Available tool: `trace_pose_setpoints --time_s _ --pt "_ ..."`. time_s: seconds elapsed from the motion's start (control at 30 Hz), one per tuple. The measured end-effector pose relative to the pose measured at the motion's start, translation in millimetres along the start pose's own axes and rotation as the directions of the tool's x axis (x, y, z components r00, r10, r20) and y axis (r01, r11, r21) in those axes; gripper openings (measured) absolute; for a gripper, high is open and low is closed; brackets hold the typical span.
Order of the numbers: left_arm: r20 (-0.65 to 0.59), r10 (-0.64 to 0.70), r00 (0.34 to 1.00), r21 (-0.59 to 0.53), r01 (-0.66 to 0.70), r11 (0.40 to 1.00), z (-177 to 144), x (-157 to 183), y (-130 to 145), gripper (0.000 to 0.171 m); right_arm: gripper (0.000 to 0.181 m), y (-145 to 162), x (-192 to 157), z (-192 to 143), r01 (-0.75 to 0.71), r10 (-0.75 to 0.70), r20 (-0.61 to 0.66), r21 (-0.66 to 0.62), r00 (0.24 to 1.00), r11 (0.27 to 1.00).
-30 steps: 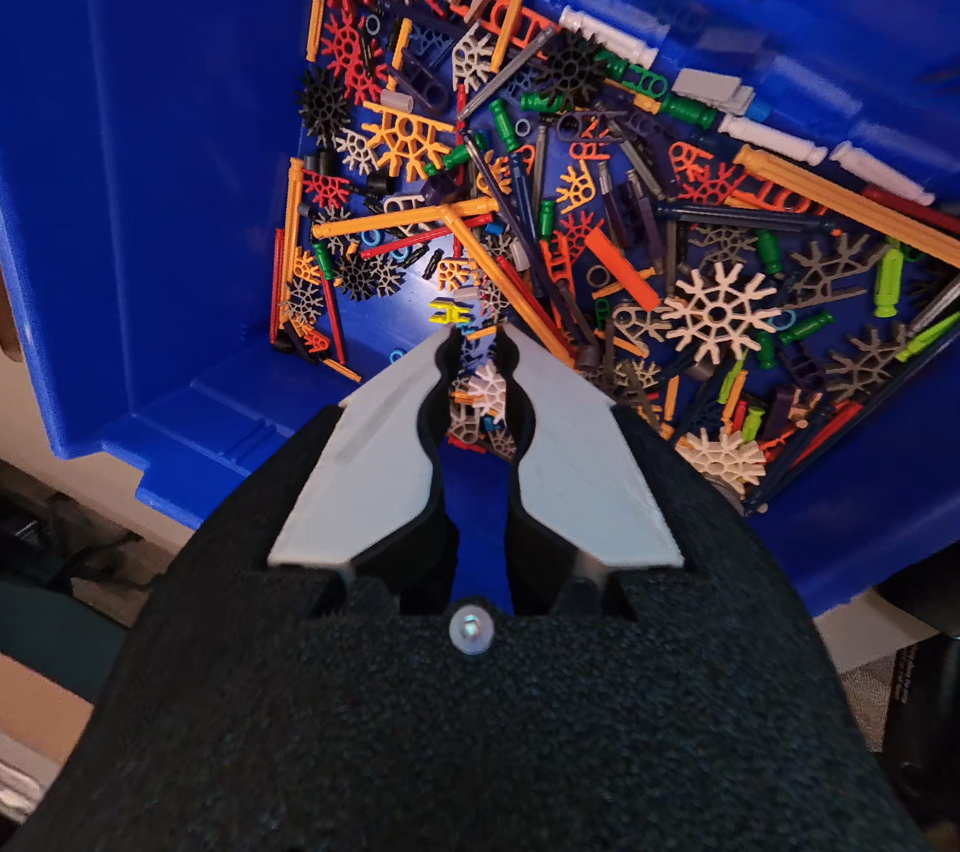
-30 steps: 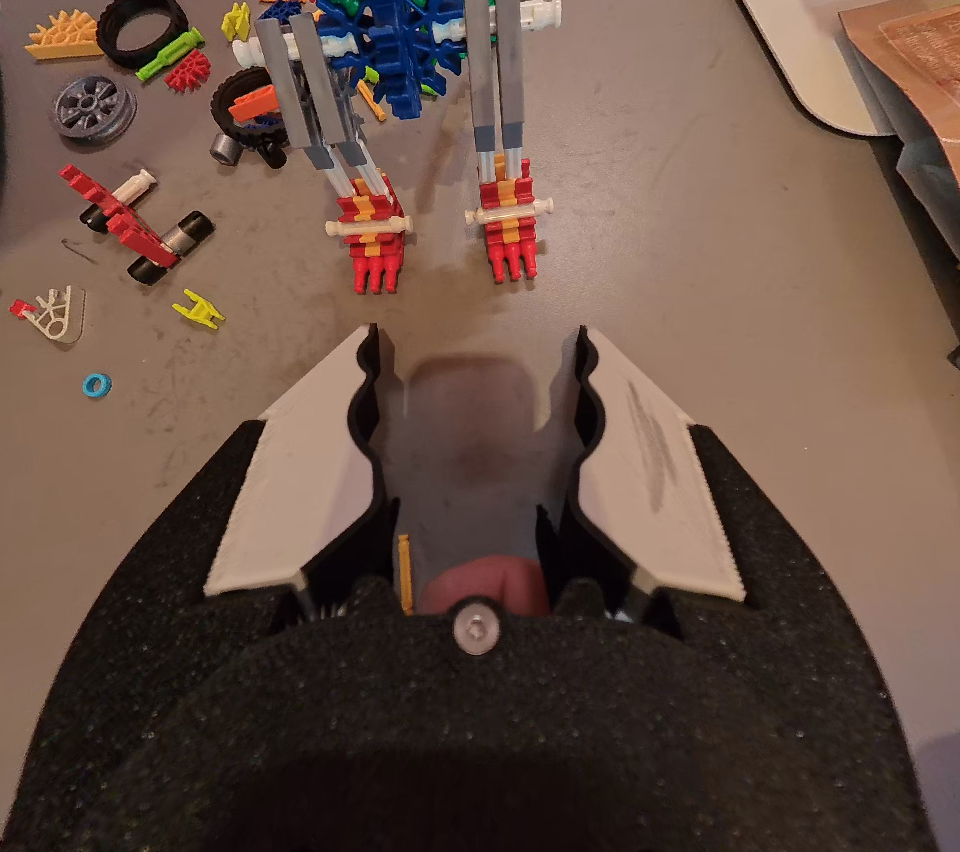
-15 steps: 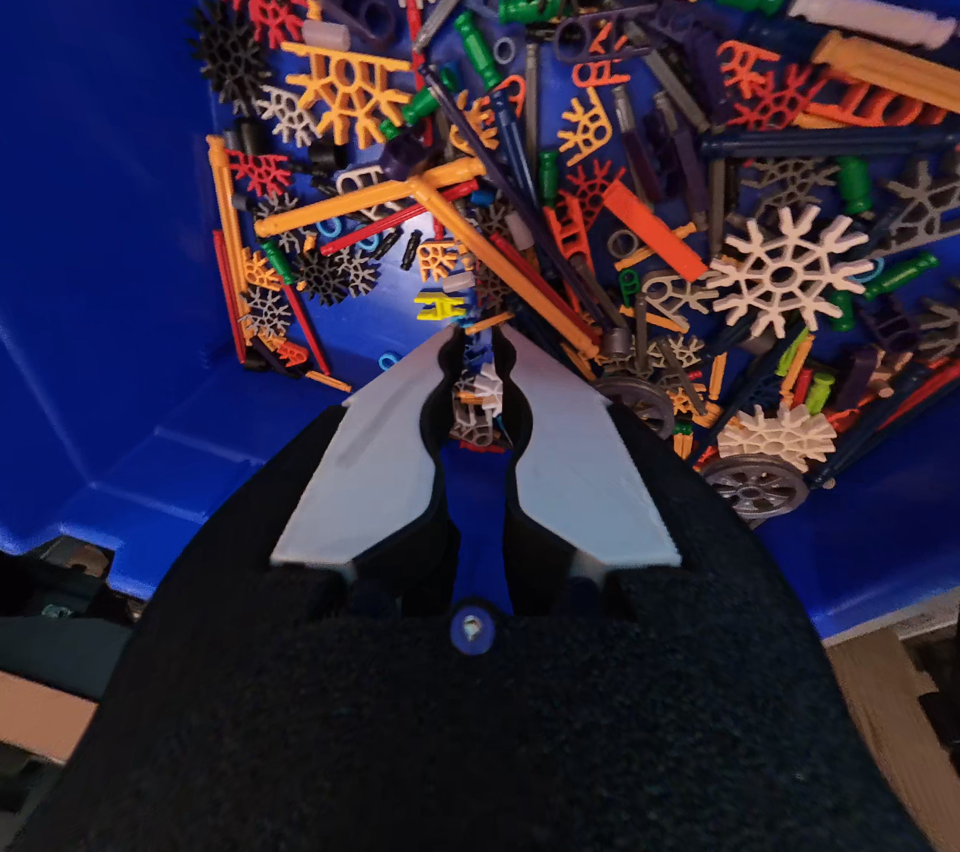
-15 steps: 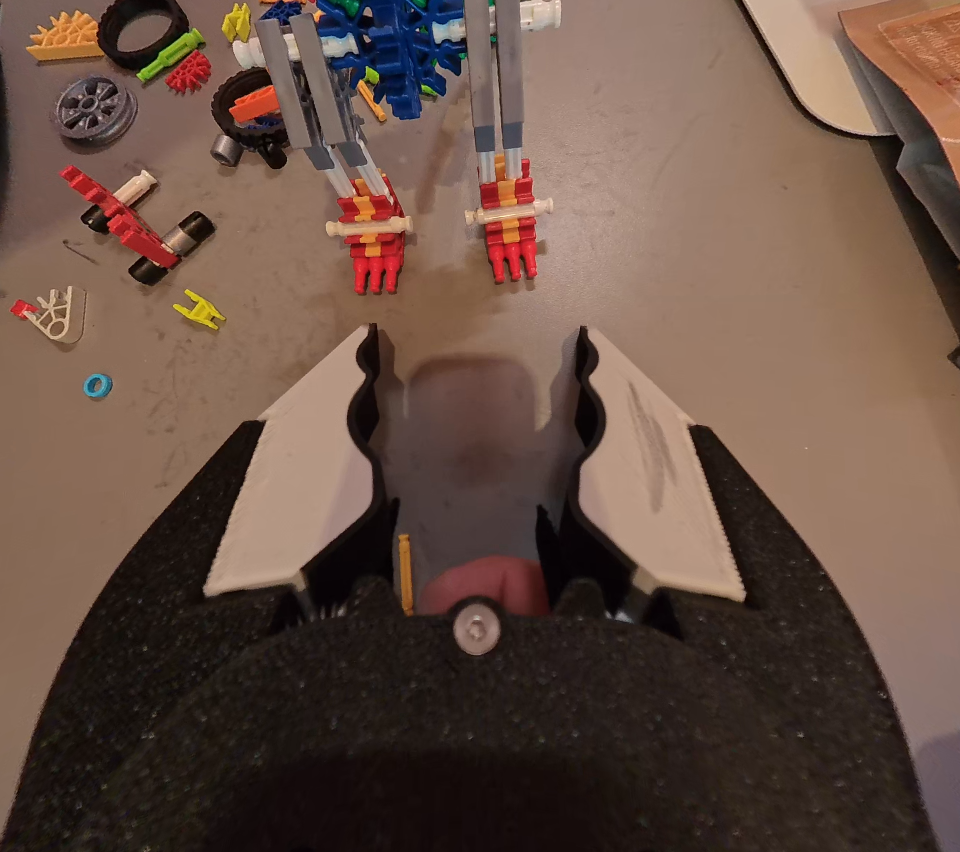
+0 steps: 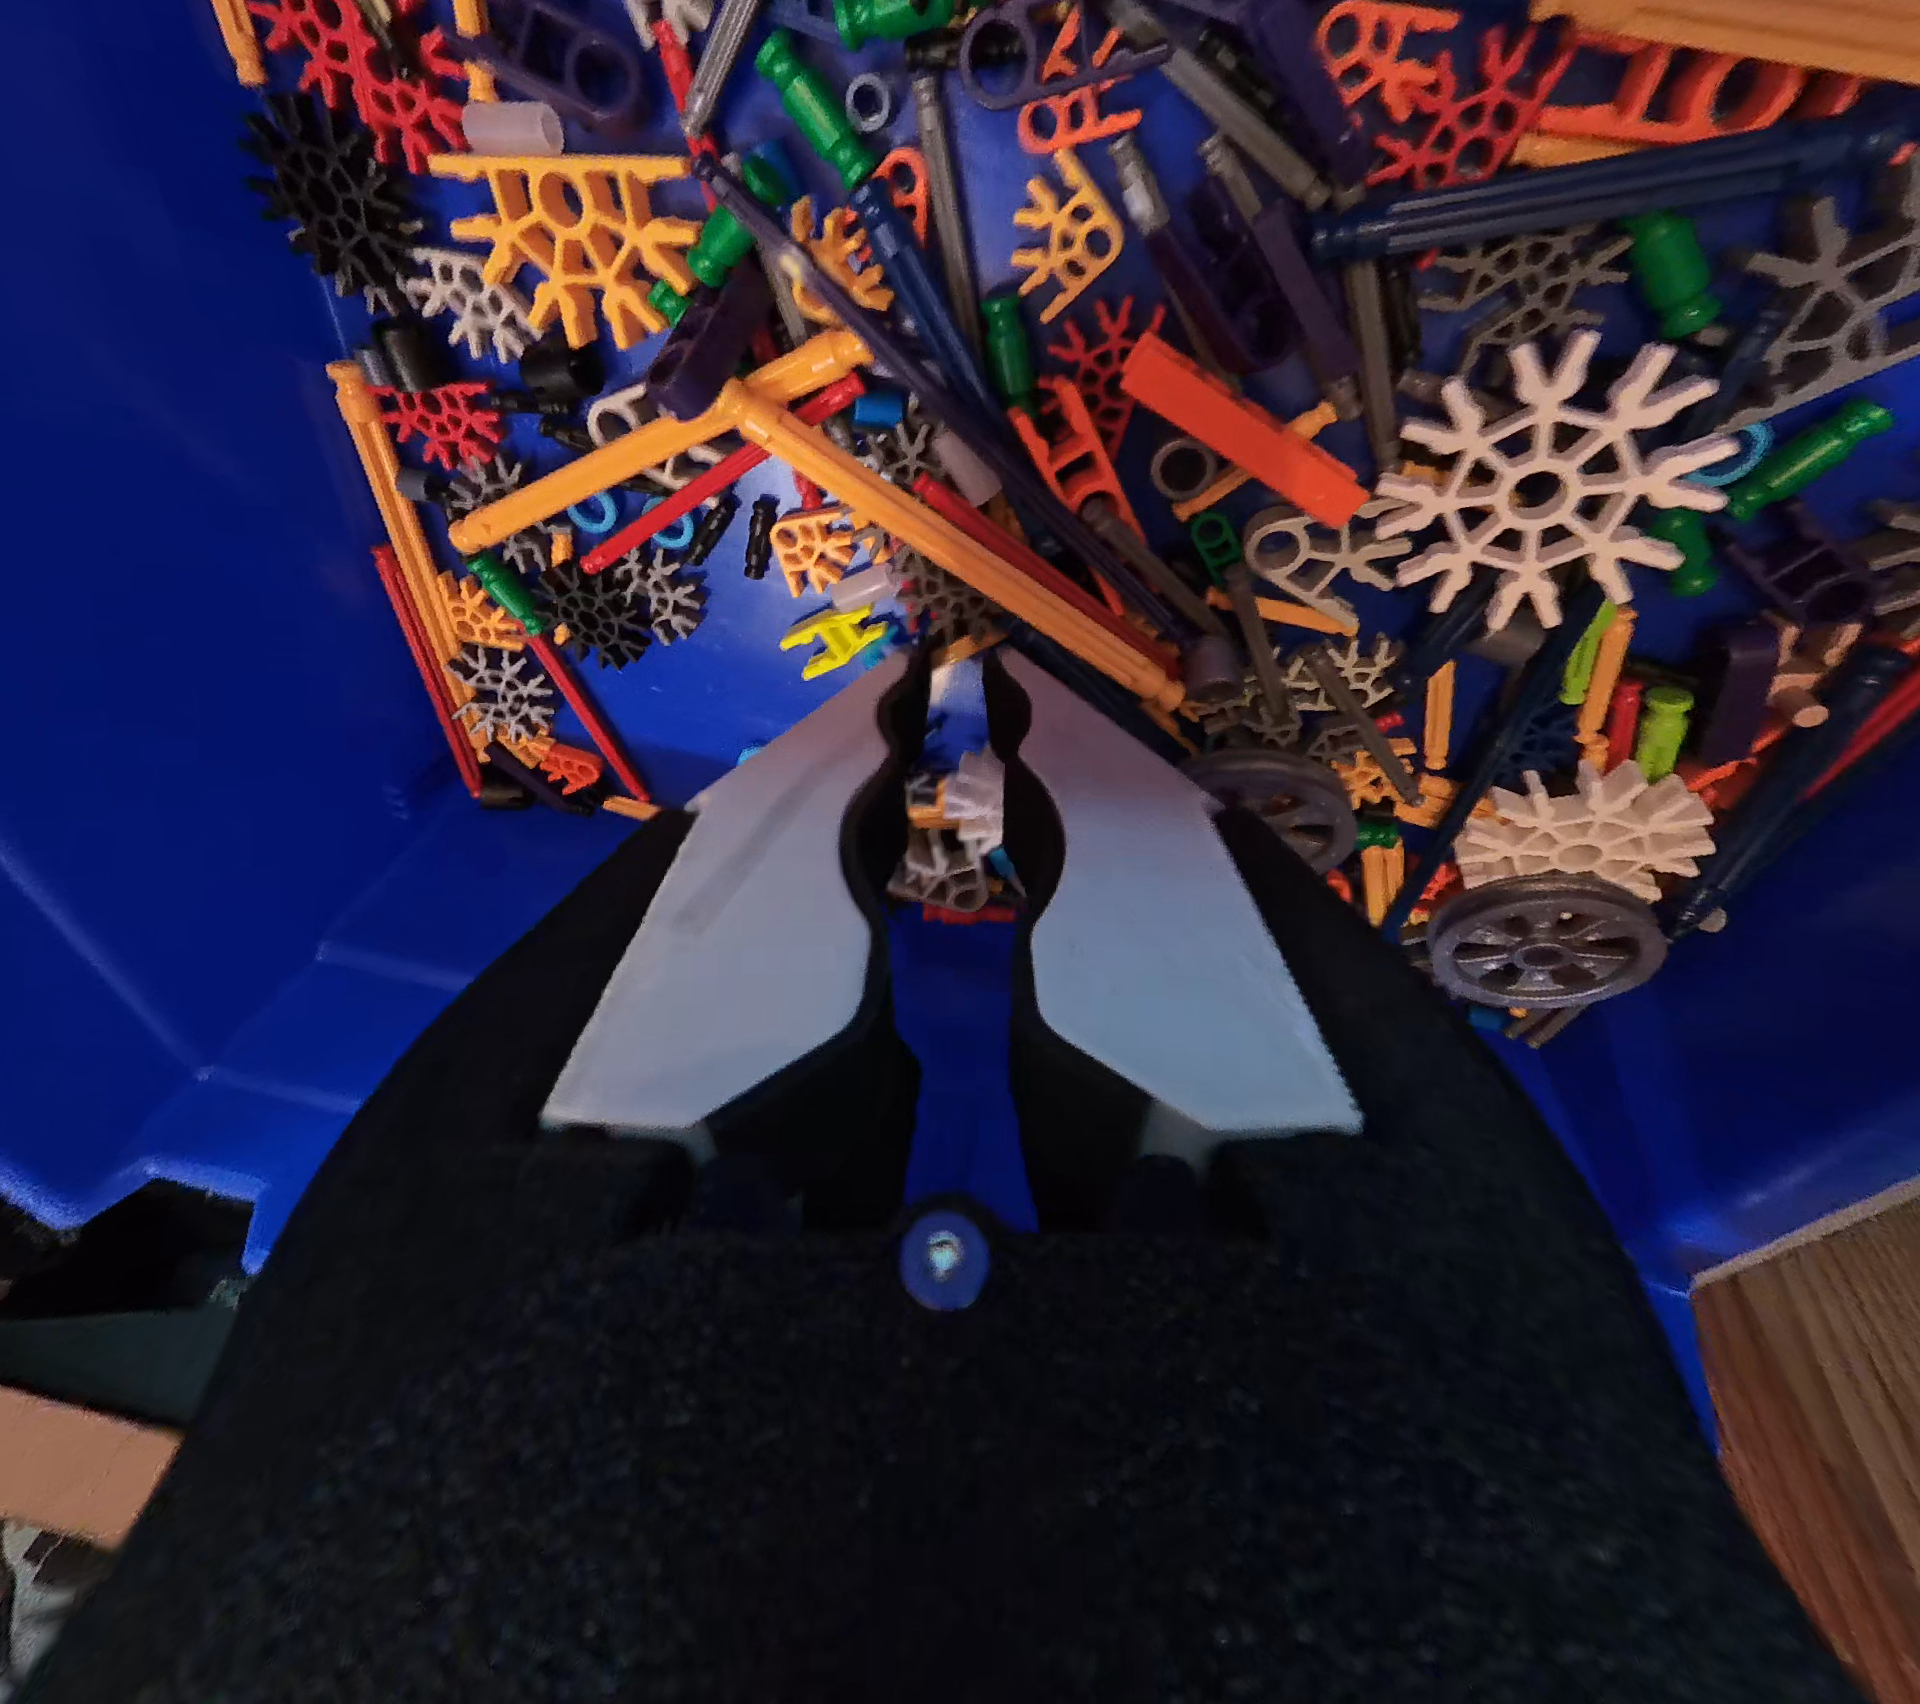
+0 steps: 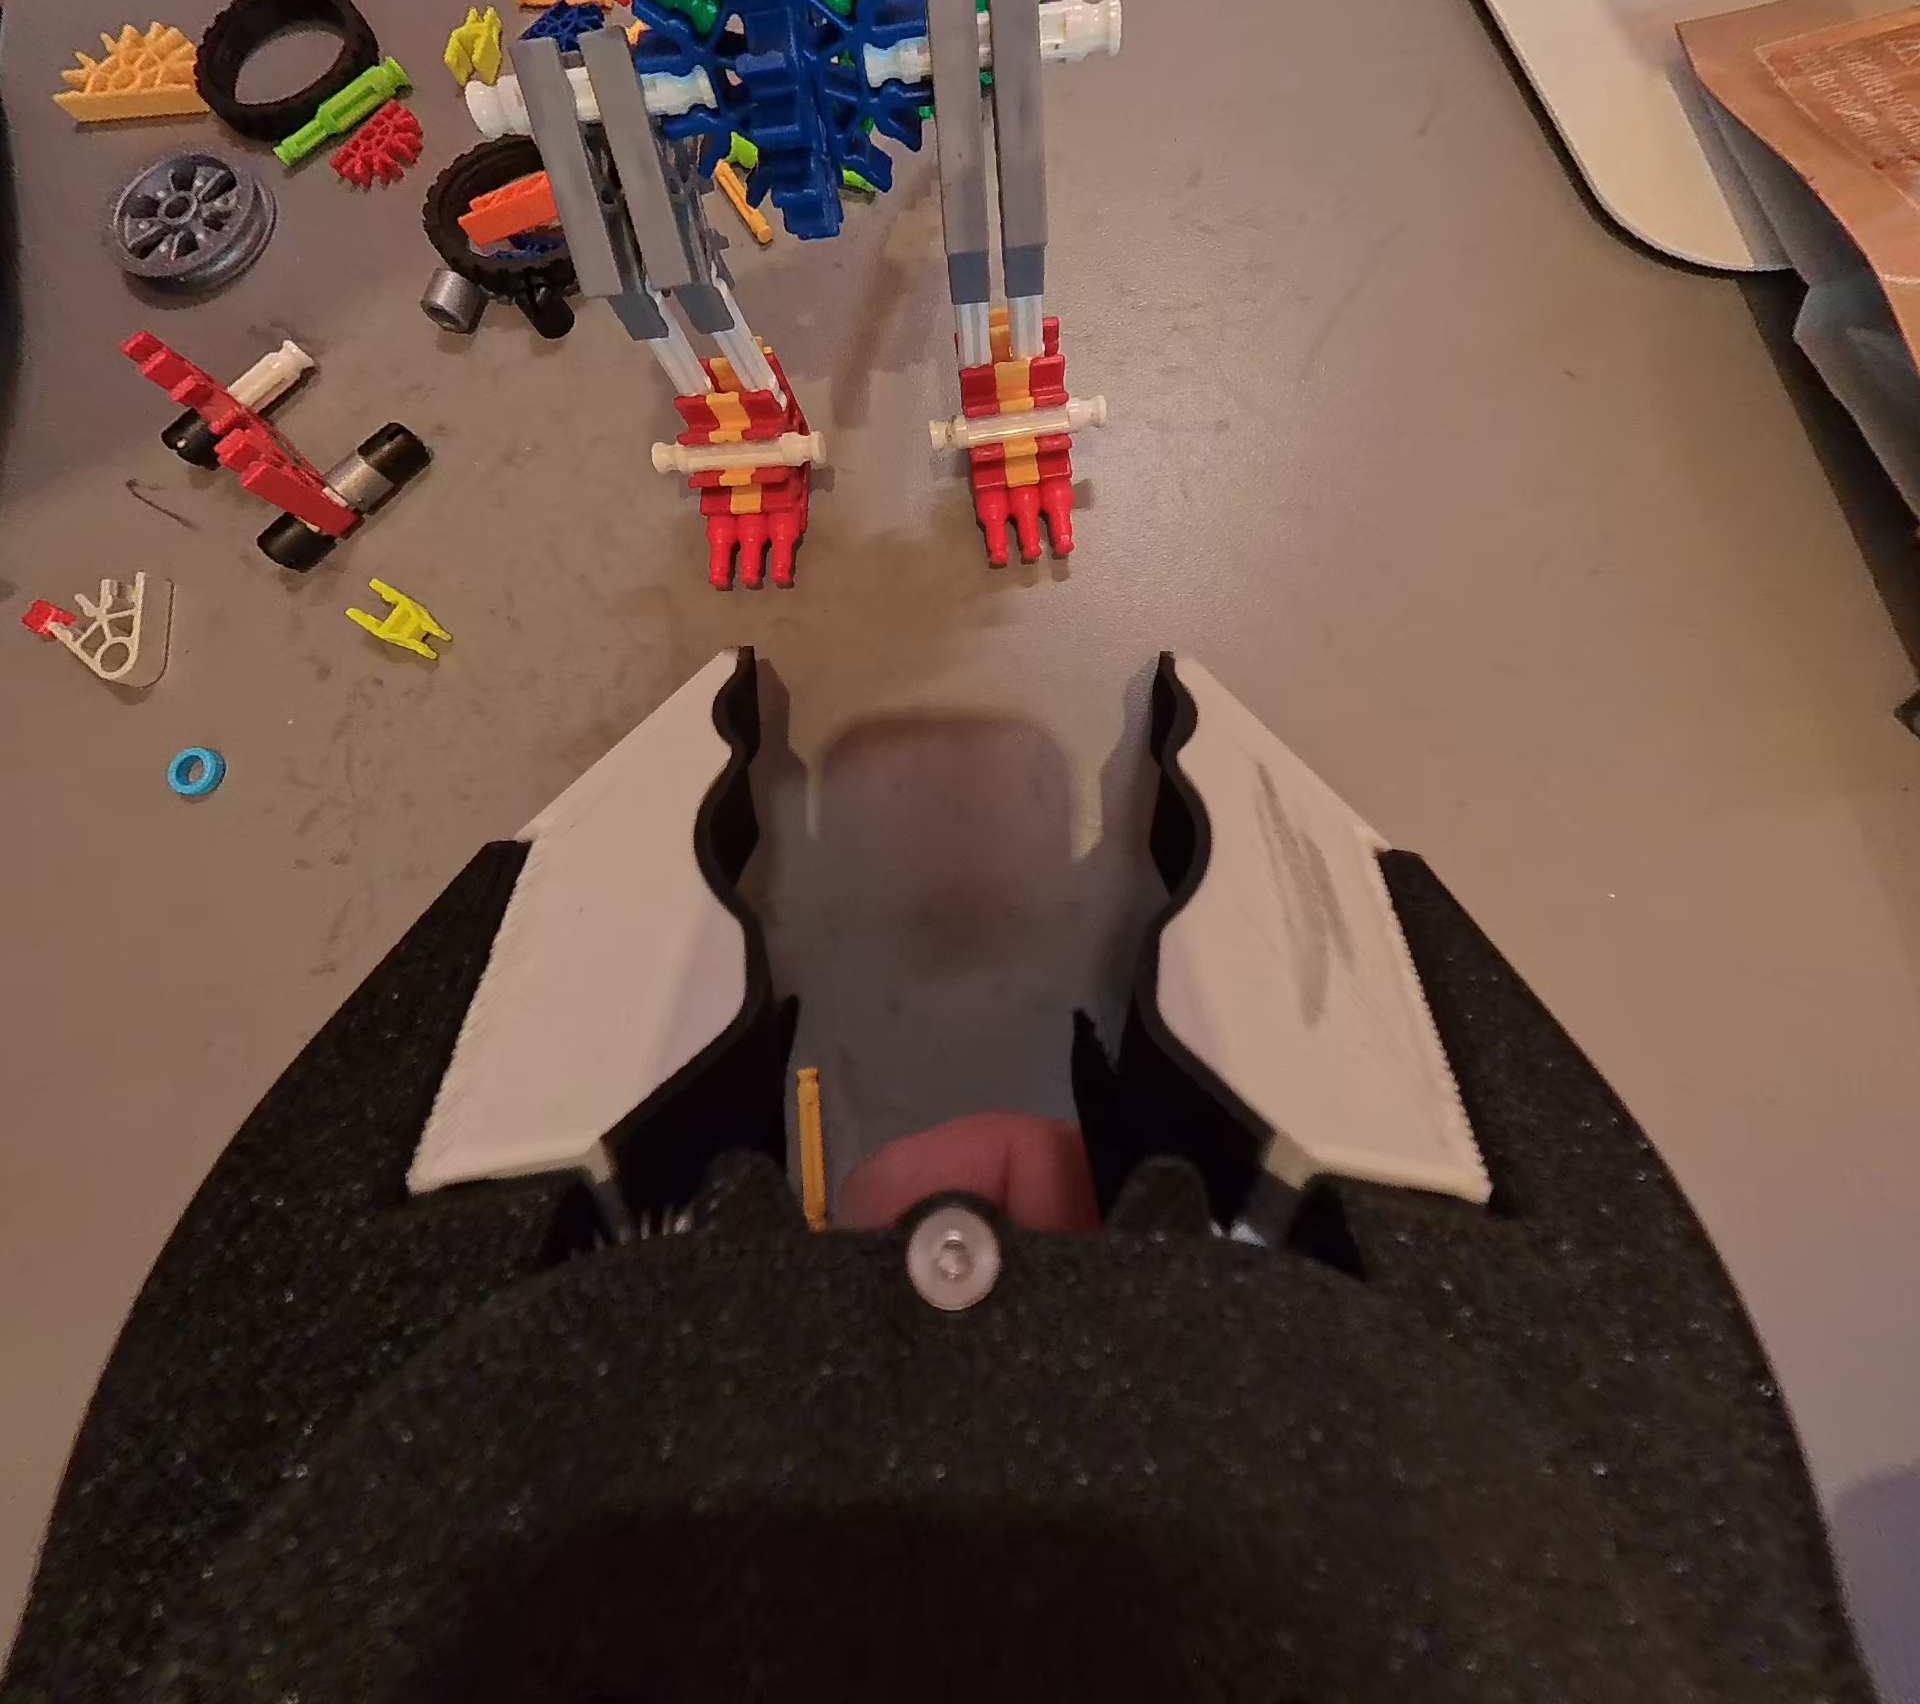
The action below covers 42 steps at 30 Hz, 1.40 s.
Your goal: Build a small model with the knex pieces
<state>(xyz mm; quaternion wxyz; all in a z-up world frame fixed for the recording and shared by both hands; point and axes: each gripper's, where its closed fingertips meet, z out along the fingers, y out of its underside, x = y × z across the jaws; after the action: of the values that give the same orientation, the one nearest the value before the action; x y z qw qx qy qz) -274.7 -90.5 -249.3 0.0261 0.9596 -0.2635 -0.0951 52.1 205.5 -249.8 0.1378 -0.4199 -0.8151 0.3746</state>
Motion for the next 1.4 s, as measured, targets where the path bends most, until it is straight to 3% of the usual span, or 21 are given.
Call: trace_pose_setpoints --time_s 0.83,1.4 --pt "-0.015 -0.064 0.998 0.005 0.064 0.998 1.3 7.3 -3.0 0.002 0.076 0.1 0.0 -0.2 0.001 -0.001 -0.001 0.000 1.000 1.000" --pt "0.072 -0.086 0.994 0.016 0.085 0.996 -4.6 5.5 0.7 0.000 0.076 0.0 0.2 -0.4 -0.002 0.002 0.001 0.000 1.000 1.000"
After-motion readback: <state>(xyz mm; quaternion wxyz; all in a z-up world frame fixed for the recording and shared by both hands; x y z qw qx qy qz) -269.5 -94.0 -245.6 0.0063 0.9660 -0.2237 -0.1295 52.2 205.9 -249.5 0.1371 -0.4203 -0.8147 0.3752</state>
